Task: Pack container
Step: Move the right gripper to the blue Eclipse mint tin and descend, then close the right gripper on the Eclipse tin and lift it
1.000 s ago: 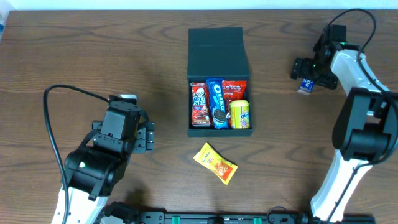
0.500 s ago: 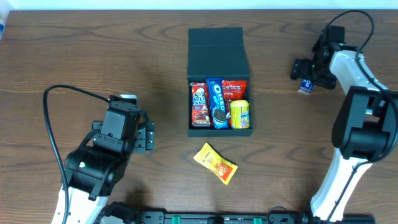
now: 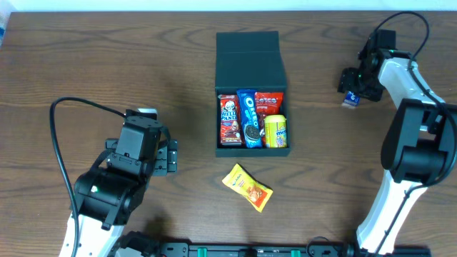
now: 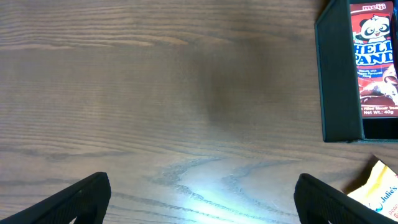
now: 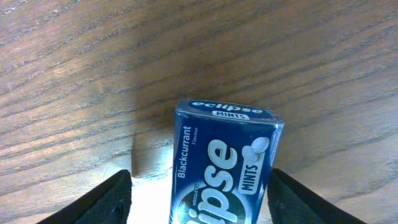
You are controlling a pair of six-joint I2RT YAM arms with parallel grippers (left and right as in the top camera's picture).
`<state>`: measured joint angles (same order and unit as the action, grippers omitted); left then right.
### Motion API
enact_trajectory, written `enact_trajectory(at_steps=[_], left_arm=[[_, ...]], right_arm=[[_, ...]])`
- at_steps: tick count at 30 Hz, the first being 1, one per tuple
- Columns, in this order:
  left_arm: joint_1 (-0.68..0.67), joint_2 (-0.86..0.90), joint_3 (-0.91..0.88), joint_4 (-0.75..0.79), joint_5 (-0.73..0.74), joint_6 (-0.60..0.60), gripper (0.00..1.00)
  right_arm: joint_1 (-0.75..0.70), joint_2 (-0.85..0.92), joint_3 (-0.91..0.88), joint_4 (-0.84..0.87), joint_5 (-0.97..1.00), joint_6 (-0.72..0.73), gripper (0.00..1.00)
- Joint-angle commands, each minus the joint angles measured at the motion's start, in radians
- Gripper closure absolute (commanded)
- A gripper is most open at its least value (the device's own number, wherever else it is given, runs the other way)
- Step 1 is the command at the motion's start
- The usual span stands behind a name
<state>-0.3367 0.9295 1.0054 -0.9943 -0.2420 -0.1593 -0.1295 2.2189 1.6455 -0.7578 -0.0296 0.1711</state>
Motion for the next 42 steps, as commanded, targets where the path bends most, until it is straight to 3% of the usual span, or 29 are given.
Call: enact_trajectory(at_steps=[1, 14, 19, 26, 36, 42], left_arm=[[0.004, 0.0, 0.0, -0.003, 0.0, 0.006, 0.05], [0.004, 0.0, 0.0, -0.003, 0.0, 0.006, 0.05], [0.004, 0.0, -0.001, -0.003, 0.0, 0.006, 0.05], [0.004, 0.0, 0.0, -0.003, 0.0, 0.006, 0.05], [0.004, 0.0, 0.0, -0.003, 0.0, 0.006, 0.05], [0.004, 0.0, 0.0, -0.003, 0.0, 0.006, 0.05]], right_arm=[[0.006, 0.025, -0.006, -0.001, 0.004, -0.005, 0.32], [0.007, 0.025, -0.007, -0.021, 0.064, -0.004, 0.41], [0.007, 0.025, -0.023, -0.018, 0.064, -0.004, 0.49], [0.008, 0.025, -0.039, -0.012, 0.064, -0.004, 0.51], [0.026, 0.025, -0.039, -0.012, 0.064, 0.008, 0.66], [0.044, 0.022, -0.039, -0.017, 0.063, 0.026, 0.81]])
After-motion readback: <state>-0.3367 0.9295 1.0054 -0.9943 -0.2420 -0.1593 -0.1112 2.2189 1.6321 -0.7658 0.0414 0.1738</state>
